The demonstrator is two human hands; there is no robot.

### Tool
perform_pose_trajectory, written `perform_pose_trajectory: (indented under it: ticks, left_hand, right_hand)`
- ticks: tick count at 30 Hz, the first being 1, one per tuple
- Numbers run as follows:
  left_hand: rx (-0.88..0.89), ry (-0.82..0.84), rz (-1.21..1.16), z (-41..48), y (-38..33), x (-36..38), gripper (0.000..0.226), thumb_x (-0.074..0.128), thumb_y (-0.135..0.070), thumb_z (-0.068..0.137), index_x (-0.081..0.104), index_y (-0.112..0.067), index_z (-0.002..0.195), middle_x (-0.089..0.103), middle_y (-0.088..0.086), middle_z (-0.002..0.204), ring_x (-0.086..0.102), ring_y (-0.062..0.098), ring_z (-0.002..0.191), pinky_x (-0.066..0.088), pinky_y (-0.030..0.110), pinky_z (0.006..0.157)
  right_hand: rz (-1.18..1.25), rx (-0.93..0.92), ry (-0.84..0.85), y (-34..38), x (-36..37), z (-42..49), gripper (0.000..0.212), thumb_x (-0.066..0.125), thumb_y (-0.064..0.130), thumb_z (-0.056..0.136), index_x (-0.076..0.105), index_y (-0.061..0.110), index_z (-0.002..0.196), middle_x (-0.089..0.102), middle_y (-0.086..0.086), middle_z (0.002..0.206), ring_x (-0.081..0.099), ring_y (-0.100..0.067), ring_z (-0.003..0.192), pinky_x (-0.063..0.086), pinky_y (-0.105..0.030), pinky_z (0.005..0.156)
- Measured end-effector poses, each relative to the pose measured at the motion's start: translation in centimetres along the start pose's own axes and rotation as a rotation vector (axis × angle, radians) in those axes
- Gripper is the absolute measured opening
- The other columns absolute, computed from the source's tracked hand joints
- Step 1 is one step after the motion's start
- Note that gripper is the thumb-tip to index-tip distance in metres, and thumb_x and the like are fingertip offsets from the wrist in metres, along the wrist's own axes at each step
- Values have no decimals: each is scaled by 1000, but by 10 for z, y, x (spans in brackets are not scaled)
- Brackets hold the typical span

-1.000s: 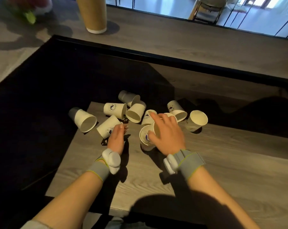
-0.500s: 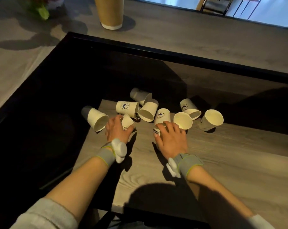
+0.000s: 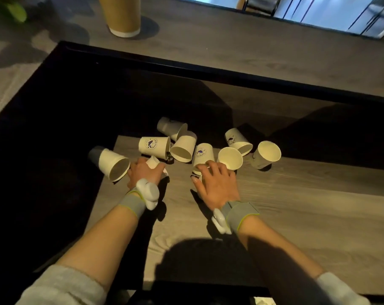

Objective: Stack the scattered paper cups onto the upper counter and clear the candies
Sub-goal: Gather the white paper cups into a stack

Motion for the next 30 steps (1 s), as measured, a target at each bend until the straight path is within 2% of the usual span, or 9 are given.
perform_pose_trajectory:
  ticks: [3,6,9,13,18,21,24,27,30]
  left_hand:
    - [161,130,-127,-19,-16,-5,46,57,-27,83,50,-13,126,55,12,122,50,30,110,43,41,93]
    - [316,258,-190,-37,-41,-15,41,51,-19,90,46,-16,130,50,3,119,44,18,107,41,37,89]
    - [391,281,-277,-50,-65,-25,38,49,-19,92,48,-14,129,50,-1,114,46,18,108,39,33,86]
    - [505,498,-253,-72,-90,0,51,62,-24,84,44,-16,132,54,-2,120,51,18,117,41,23,87]
    - [514,702,-310,-92,-100,24,91,69,-48,56,35,-24,137,49,-4,131,51,11,120,44,30,101]
    - [444,698,-434,-92,-97,29,71,64,-46,74,37,-25,136,49,-4,132,48,12,122,44,31,97]
    - [370,587,-460,-86,-89,30,35,36,-36,97,49,-24,127,52,-2,132,44,15,128,39,31,96]
    - [276,543,-470,-86,-75,42,37,23,-38,99,58,-26,105,56,0,124,47,16,123,32,39,108]
    - [202,507,-493,-88,-68,53,48,21,-44,98,61,-20,106,58,4,121,50,17,117,31,43,110]
  right_hand:
    - [20,-9,52,-1,3,-2,63,9,59,88,19,32,144,28,-1,151,25,-25,137,27,-45,105]
    - [97,-18,69,0,1,-4,73,1,64,81,-4,32,147,5,1,159,1,-21,146,1,-47,116]
    - [197,-117,-27,14,-25,-9,79,20,66,84,-10,28,146,-7,1,159,-13,-18,145,-4,-45,119]
    - [433,-286,-46,42,-59,-16,95,58,57,79,0,29,147,0,2,159,5,-18,145,12,-32,115]
    - [563,-247,-126,31,-77,-16,85,67,43,77,18,32,145,34,2,137,34,-16,125,40,-36,103]
    - [671,-119,-211,-2,-83,-19,70,63,40,81,28,33,141,36,5,122,40,-12,111,45,-33,89]
    - [731,-19,-299,-34,-85,-23,67,58,45,80,32,33,140,34,9,117,41,-12,108,37,-25,87]
    - [726,-66,-282,-40,-82,-23,67,54,51,78,32,35,139,38,6,118,42,-13,110,36,-22,90]
    - [585,-166,-184,-29,-71,-20,69,46,55,76,33,33,140,42,0,122,42,-17,114,39,-32,95]
Point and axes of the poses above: each hand's wrist, its own z-axis towards the middle knuckle, its own x-axis out of the palm, y = z × x, the point moved 10 cm from there along z, towards the middle knuckle
